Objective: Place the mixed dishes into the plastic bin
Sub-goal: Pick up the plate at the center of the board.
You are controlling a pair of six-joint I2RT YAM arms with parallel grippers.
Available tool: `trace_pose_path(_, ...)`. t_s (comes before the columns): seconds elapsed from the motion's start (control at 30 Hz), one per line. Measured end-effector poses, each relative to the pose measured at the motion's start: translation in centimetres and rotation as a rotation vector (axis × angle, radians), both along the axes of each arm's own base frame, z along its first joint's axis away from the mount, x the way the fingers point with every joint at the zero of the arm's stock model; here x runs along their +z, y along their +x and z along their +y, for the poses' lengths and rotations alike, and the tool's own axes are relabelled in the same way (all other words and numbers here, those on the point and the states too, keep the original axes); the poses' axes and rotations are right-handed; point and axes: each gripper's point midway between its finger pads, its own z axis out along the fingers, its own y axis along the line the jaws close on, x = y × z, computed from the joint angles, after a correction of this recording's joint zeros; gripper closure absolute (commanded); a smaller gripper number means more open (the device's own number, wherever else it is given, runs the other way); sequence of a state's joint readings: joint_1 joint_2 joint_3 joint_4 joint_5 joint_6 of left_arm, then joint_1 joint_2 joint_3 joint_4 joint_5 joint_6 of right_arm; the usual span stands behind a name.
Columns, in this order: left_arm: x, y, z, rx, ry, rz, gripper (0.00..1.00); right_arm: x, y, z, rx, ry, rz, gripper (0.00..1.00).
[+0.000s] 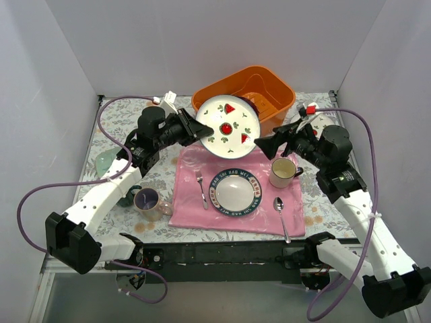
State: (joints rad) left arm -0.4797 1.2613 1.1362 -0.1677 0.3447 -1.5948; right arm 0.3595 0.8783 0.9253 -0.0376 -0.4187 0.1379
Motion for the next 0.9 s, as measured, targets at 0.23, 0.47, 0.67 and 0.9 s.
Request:
trace_pose_path(0.23,1.2,-0.3,-0.1,-0.013,-0.021,-0.04,1.0,-3.1,3.6,-1.0,-0.197,0.242,0.387,0.09)
trace_pose_path(0.47,1.0,-0.5,-0.3,-0.03,-0.029,-0.043,1.0,-4.9,3.9,0.7,-0.171,0.355,0.603,0.19)
trace_pose_path(0.67,0.9,-0.7,-0.5,-0.05,-0.043,-0.043,1.0,-5.1,4.0,2.0,-0.118,0.417,0.699,0.31)
trace_pose_path(0.9,0.9,-0.7,-0.5,-0.051,-0.05,-0.043,1.0,-3.8,3.8,3.3,-0.025,0.463,0.72,0.99)
